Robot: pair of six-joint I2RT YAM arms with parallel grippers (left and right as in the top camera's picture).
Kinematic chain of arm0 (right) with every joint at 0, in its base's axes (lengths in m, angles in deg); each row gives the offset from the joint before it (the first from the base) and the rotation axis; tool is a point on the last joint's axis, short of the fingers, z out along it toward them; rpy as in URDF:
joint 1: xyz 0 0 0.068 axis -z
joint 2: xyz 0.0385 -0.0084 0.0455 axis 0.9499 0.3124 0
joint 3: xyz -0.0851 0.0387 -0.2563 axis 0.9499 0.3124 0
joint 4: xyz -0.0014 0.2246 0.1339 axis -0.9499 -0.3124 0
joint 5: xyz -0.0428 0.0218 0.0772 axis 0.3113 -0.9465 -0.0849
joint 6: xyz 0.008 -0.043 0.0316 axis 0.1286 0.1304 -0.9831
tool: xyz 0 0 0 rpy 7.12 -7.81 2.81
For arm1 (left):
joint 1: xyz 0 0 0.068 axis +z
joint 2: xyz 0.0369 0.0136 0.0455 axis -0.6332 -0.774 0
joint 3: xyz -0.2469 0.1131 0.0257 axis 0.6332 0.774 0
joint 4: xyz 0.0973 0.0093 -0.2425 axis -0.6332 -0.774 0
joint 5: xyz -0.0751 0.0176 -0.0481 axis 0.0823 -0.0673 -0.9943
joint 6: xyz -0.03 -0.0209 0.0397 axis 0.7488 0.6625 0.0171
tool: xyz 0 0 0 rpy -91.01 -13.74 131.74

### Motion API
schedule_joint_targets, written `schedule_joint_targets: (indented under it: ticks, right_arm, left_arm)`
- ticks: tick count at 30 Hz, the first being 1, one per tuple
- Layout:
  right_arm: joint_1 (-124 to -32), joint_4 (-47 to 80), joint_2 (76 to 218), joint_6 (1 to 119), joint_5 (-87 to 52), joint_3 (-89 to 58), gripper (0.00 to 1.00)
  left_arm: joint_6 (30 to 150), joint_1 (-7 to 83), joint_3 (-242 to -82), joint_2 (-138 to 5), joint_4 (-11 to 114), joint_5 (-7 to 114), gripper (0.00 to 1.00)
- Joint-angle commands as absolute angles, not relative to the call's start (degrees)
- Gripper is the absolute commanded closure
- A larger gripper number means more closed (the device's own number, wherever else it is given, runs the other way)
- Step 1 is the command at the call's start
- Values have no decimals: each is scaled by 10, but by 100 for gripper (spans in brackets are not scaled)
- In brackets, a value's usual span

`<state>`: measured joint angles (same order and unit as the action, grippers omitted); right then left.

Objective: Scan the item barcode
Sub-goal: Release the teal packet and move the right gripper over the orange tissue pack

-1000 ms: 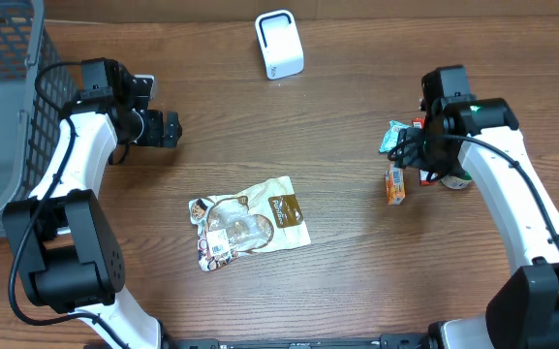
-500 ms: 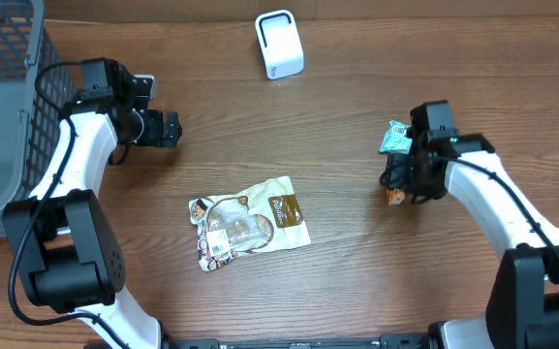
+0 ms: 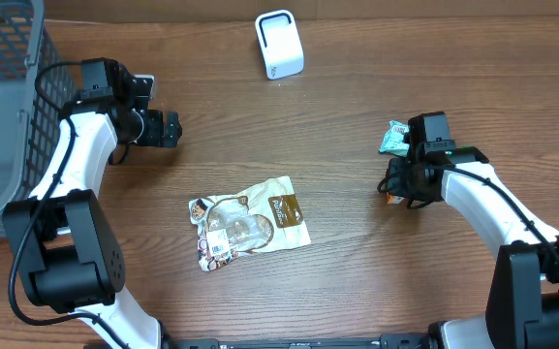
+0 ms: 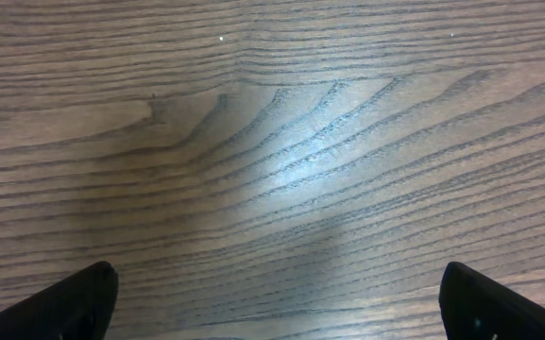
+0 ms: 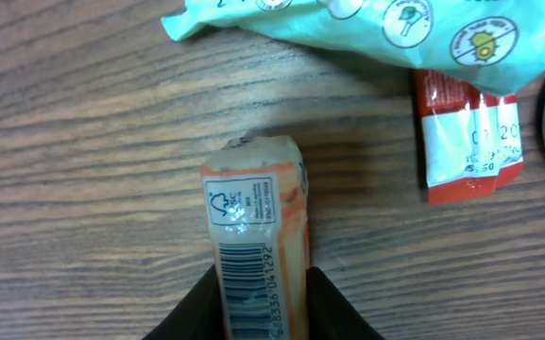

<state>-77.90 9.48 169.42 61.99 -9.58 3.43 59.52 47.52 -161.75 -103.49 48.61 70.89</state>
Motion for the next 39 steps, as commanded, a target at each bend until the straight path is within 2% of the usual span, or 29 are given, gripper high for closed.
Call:
schedule_joint_targets:
  ticks: [1,9,17,25,30,31,32,33,34,39]
  right_arm:
    - [-782,100,1695,620,-100,36,75]
    - [-805,111,1694,618,-125,36,76]
    - [-888,136,1694,617,-114,36,76]
    - [-989,135,1695,548,81,36,76]
    - [-1010,134,1695,515,115,36,76]
    - [-1010,134,1695,514,116,36,73]
    - [-1010,135,1695,514,116,36,67]
    - [-1010,134,1695,515,116,36,56]
    - [-1010,134,1695,514,115,36,52]
    - [-1010,135,1695,515,96,36,45]
  left_arm:
    - [591,471,-1630,-1016,487,707,0]
    - [591,471,-1630,-1016,487,706,0]
    - [591,471,-1630,-1016,487,706,0]
    - [591,471,-1630,-1016,487,706,0]
    - [591,471,-1630,-1016,487,706,0]
    - [591,471,-1630,-1016,487,706,0]
    - [591,471,-1630,-1016,487,707,0]
    - [591,471,-1630,-1016,487,706,0]
    - [591,471,-1630,-1016,487,706,0]
    - [591,471,-1630,-1016,487,706,1]
